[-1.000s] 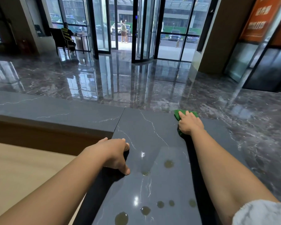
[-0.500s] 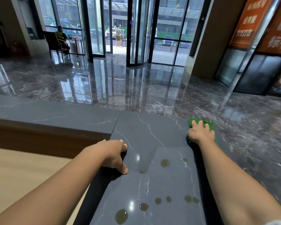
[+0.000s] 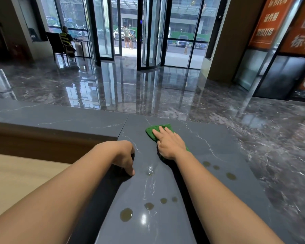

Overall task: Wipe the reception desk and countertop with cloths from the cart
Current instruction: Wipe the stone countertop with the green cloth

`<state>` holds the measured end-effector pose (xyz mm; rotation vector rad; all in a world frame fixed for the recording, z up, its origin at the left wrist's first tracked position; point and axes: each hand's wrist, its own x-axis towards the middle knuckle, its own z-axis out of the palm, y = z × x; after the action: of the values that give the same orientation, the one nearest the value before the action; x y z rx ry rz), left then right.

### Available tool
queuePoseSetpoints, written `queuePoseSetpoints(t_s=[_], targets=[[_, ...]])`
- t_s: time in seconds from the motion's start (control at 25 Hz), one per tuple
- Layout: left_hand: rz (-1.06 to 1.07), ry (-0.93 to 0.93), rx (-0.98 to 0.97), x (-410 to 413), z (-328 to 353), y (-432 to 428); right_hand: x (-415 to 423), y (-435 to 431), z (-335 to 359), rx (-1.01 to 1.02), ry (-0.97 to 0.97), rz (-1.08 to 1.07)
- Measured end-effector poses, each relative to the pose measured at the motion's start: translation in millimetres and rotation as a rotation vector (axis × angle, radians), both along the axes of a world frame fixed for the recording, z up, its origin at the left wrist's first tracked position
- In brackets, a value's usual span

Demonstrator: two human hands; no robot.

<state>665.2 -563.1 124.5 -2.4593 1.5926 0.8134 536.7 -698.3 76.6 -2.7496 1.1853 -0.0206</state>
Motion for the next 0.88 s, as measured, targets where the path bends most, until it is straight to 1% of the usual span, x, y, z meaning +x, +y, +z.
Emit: queuePoseSetpoints(t_s=[0.12, 0.32, 0.44, 0.6, 0.68, 0.8, 0.88], targets=[[0.001, 0.055, -0.03, 6.9, -7.3, 6.4, -38.8, -31.2, -2.9, -0.036, 0.007, -0.052], [-0.007, 0.119, -0.072, 11.7, -14.1, 10.8, -130.7, -81.6, -0.2, -0.01, 0.055, -0.331], [-0.001, 0.123, -0.078, 14.5, -16.5, 7.2, -158.2, -92.2, 3.6, 0.02, 0.059, -0.456], [0.005, 0.143, -0.093, 18.8, -20.5, 4.1, -134.8, -73.1, 2.6, -0.031, 0.055, -0.565], [0.009, 0.146, -0.087, 19.4, -21.6, 3.1, -114.0, -55.4, 1.7, -0.059, 0.035, -0.579], [0.004, 0.106, -0.072, 17.3, -19.9, 1.8, -75.7, -22.7, -0.4, -0.076, 0.0, -0.53], [0.003, 0.084, -0.066, 14.2, -18.0, 0.5, -45.0, 6.9, -2.7, -0.091, -0.035, -0.445]])
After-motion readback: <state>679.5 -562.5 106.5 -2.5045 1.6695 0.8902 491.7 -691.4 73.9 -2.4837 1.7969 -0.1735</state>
